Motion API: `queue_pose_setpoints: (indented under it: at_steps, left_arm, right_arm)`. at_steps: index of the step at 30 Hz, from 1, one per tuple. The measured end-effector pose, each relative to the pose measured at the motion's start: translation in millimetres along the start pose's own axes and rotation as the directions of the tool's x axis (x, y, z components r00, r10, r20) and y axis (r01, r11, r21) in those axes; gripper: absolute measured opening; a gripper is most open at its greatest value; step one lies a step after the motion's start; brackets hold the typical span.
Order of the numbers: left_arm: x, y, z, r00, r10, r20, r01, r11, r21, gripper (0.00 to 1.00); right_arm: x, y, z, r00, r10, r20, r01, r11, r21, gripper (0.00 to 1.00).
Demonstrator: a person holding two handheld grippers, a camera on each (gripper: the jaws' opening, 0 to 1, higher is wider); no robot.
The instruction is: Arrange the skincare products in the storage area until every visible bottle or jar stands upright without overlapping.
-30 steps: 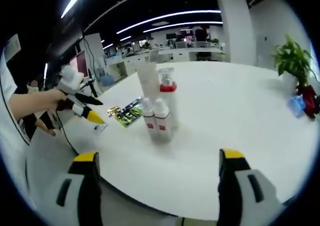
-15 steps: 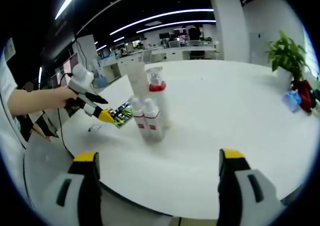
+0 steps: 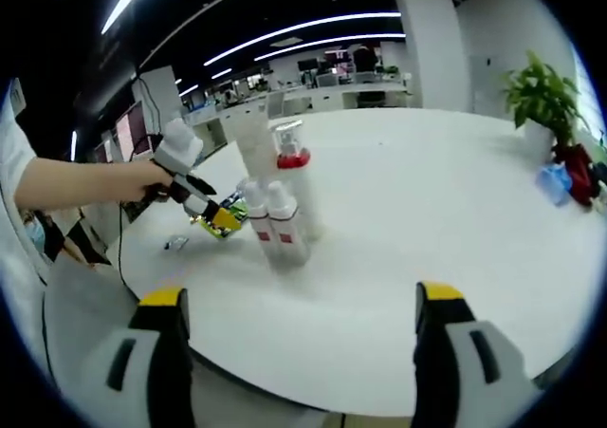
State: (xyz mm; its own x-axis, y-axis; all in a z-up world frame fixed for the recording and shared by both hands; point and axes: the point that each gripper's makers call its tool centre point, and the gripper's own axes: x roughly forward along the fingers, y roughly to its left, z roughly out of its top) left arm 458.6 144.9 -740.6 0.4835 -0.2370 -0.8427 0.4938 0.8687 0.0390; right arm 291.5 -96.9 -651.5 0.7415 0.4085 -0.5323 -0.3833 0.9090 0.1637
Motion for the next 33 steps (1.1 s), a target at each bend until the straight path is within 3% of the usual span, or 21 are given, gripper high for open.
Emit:
queue_pose_setpoints:
  at_steps: [14,18,22,29,33]
  left_arm:
    - [19.2,7.9,-0.2,0.996,0.069,-0.051,-0.072,0.994,-0.077,0.97]
    - [16.5,4.1,1.1,0.997,0.063,-0.043,-0.067,0.993,-0.101,0.97]
    - [19.9,-1.2,-1.7,0.999,0.016,-0.049,-0.023,0.989,-0.145,0.95]
    - [19.5,-1.7,-0.3,0.999,0.019,-0.043,-0.024,0.992,-0.125,0.96]
    - [18.2,-1.7,1.9,0.999,0.021,-0.034,-0.025,0.991,-0.128,0.87]
  right_arm:
    - [0.5,-2.2,-3.5,1.0,-0.004,-0.007,0.004,1.0,0.012,0.99]
    - [0.2,-2.3,-4.4,1.0,-0.005,-0.008,0.005,1.0,0.013,0.99]
    - [0.2,-2.4,-3.9,1.0,-0.007,-0.007,0.007,1.0,0.015,0.99]
    - [0.7,-1.7,-4.4,1.0,-0.006,-0.008,0.007,1.0,0.016,0.99]
    - [0.5,-2.2,-4.3,1.0,-0.008,-0.007,0.008,1.0,0.016,0.99]
